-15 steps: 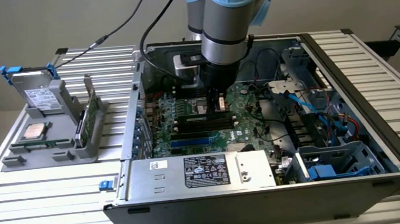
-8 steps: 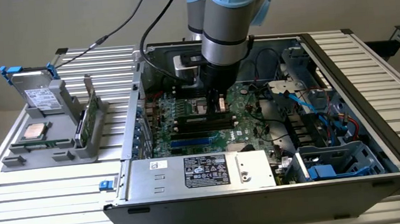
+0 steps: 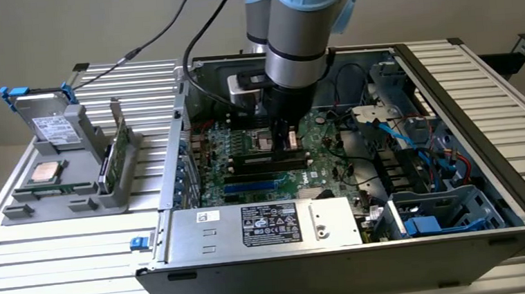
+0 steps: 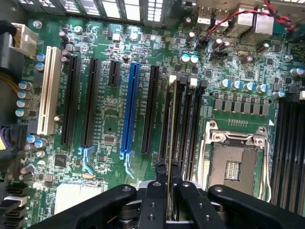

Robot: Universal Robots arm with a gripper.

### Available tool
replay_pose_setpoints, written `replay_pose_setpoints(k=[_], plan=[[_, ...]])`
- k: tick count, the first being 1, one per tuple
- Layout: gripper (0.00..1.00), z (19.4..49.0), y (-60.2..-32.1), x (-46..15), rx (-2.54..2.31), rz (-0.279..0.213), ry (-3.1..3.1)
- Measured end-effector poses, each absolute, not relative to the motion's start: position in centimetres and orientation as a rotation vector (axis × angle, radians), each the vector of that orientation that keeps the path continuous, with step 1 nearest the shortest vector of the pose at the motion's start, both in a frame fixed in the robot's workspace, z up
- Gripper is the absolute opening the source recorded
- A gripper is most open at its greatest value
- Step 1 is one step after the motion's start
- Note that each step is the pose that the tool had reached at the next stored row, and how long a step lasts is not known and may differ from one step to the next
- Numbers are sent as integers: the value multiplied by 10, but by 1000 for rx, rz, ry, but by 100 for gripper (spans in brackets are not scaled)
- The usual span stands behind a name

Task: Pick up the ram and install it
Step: 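Insert the ram into the slot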

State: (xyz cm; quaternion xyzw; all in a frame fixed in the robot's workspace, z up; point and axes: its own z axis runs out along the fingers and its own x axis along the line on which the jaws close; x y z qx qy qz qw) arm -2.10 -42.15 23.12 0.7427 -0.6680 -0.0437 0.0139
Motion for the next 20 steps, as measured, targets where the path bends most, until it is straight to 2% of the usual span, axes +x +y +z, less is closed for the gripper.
replay_pose_setpoints(k=[20], plan=[[14,225,-423,-20,2290,-137,-2107]])
